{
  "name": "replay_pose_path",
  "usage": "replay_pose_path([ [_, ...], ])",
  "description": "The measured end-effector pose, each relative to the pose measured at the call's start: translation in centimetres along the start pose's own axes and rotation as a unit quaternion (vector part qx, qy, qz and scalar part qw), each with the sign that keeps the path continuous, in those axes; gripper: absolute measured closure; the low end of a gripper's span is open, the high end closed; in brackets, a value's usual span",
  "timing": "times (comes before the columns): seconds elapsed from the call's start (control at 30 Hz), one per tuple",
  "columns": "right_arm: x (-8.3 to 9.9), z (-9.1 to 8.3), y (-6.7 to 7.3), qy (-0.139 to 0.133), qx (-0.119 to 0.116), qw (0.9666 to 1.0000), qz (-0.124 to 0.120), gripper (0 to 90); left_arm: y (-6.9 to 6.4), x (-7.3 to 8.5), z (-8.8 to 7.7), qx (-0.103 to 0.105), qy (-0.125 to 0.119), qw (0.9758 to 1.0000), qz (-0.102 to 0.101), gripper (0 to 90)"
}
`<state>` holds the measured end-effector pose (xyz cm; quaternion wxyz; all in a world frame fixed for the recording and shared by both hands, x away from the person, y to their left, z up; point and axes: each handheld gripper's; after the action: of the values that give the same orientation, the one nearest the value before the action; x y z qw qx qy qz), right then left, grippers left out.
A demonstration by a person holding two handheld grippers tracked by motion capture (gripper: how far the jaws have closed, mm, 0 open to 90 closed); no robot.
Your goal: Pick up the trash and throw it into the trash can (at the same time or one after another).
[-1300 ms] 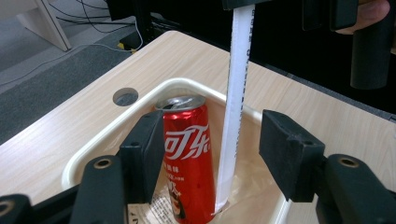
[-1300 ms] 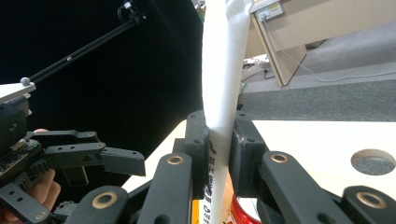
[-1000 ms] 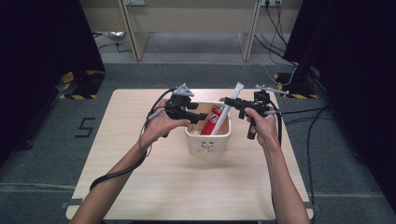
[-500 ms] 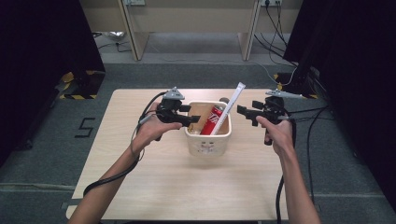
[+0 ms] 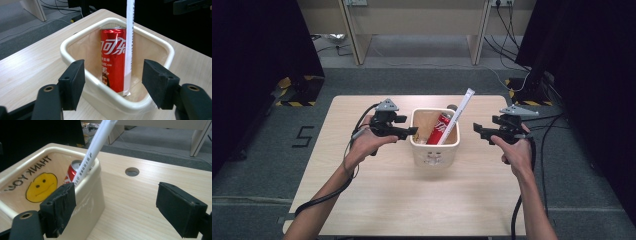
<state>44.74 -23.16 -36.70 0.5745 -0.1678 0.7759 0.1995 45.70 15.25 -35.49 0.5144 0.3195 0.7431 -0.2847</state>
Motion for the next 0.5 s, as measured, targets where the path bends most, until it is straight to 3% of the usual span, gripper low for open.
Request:
replay_pose_path([
  [0.5, 3.1, -2.2, -0.3, 0.023, 0.028, 0.9990, -0.025, 16.2, 0.9, 2.7, -2.6, -0.012, -0.012, 0.9997, -0.017, 26.0],
])
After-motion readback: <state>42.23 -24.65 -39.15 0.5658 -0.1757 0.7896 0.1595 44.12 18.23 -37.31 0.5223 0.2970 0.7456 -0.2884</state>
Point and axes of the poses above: each handheld gripper's, and its own axes: z roughly forward along the jaws, x roughly out of its underside, y roughly to its left, and after that the axes turned 14 degrees about -y, right-handed
